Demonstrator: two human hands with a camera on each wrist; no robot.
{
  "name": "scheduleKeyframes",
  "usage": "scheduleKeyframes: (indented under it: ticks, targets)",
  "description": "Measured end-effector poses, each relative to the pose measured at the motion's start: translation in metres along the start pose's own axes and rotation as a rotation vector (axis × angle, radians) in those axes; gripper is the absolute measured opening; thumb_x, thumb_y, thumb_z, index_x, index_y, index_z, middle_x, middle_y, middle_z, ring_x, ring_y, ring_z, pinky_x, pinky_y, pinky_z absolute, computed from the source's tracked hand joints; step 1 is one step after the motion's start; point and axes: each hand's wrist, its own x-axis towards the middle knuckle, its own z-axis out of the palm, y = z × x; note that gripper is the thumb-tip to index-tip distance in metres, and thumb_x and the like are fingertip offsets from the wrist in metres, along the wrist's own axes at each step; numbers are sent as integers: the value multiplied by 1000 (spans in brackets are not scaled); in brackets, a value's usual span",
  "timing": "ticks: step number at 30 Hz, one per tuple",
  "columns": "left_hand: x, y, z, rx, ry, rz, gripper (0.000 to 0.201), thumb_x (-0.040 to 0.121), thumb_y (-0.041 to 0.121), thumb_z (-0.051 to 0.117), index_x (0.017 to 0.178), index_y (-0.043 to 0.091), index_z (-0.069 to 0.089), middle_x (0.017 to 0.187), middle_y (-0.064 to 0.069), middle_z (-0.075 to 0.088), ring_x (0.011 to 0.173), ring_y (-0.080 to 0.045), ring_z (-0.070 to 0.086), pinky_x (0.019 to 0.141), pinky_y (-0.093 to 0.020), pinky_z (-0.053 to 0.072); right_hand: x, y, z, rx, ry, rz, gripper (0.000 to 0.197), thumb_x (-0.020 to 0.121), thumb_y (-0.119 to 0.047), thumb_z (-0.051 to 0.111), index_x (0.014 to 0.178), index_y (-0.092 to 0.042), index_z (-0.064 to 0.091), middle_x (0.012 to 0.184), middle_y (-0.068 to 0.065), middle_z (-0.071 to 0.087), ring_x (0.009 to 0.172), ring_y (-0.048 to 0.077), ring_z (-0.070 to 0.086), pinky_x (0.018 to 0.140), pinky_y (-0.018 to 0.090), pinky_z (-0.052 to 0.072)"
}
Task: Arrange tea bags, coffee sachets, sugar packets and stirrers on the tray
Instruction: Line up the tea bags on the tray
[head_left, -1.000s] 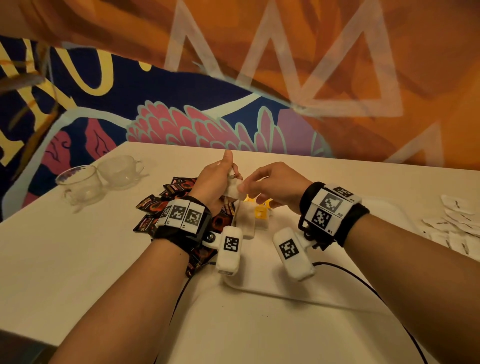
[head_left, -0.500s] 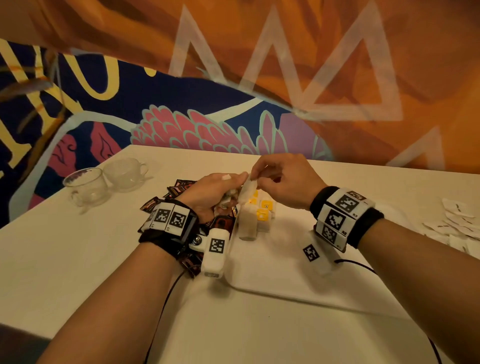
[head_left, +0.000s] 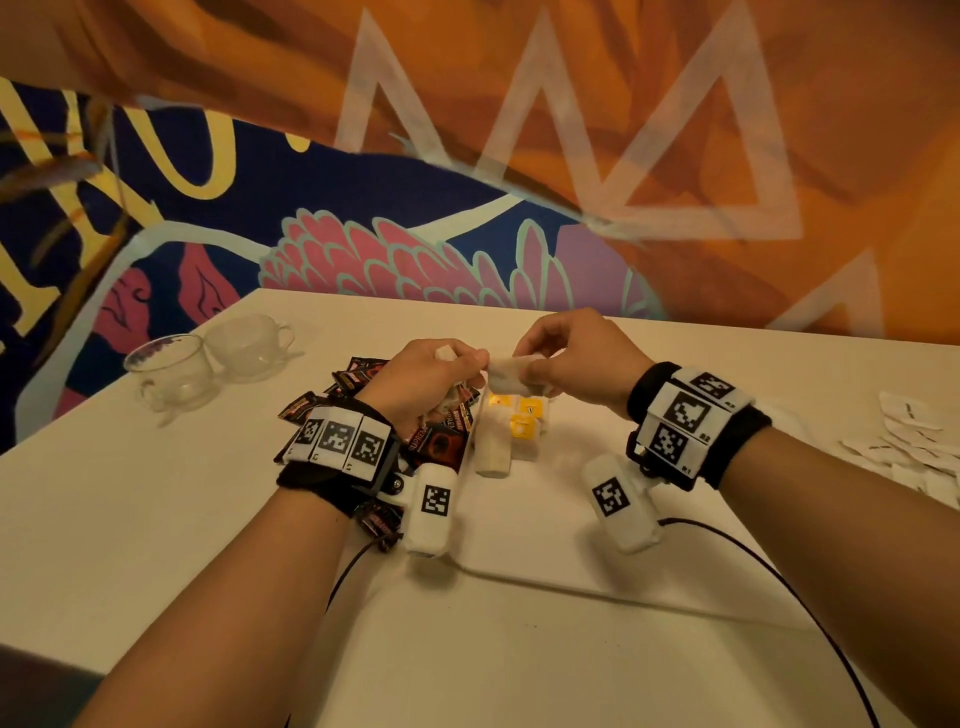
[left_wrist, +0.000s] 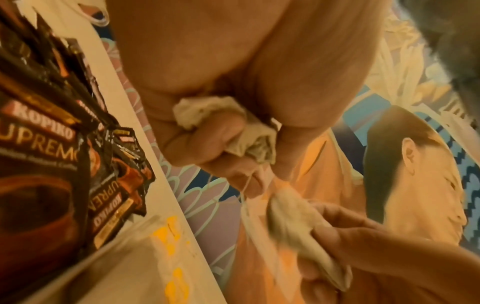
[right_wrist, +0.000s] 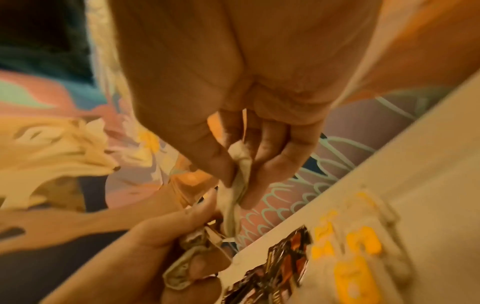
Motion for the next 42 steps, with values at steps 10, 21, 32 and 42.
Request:
scheduleKeyframes:
  ticks: [10,21,32,42]
  targets:
    - [-6,6,12,338,-45,197,17,89,25,66,82,10,62,51,17,51,42,2,41,43,-13,31,4,-6,-7,45,-17,29,20,81,-16,75,96,-23,63,86,0,72,80,15,68,62,26,51]
    - [-10,7,14,164,-10,109,10,88,13,67,82,5,64,59,5,54,42,-6,38,41,-15,30,-2,7,-6,170,3,83,11,83,-20,74,91,-16,69,85,3,73,79,16,69,60,25,49]
    - [-10,-6,9,750,-14,35,17,85,32,69,91,16,69,86,11,59,76,-5,53,63,-19,37,0,39,26,67,-236,310,16,80,-11,75,87,-13,62,70,8,71,63,15,67,53,22,49]
    - [-4,-11,23,1250,-170,-63,47,79,46,70,112,20,49,103,1,52,97,-22,53,74,-32,43,8,39,39,-258,-191,325,39,70,-32,83,83,-19,49,102,10,67,95,29,67,85,44,56]
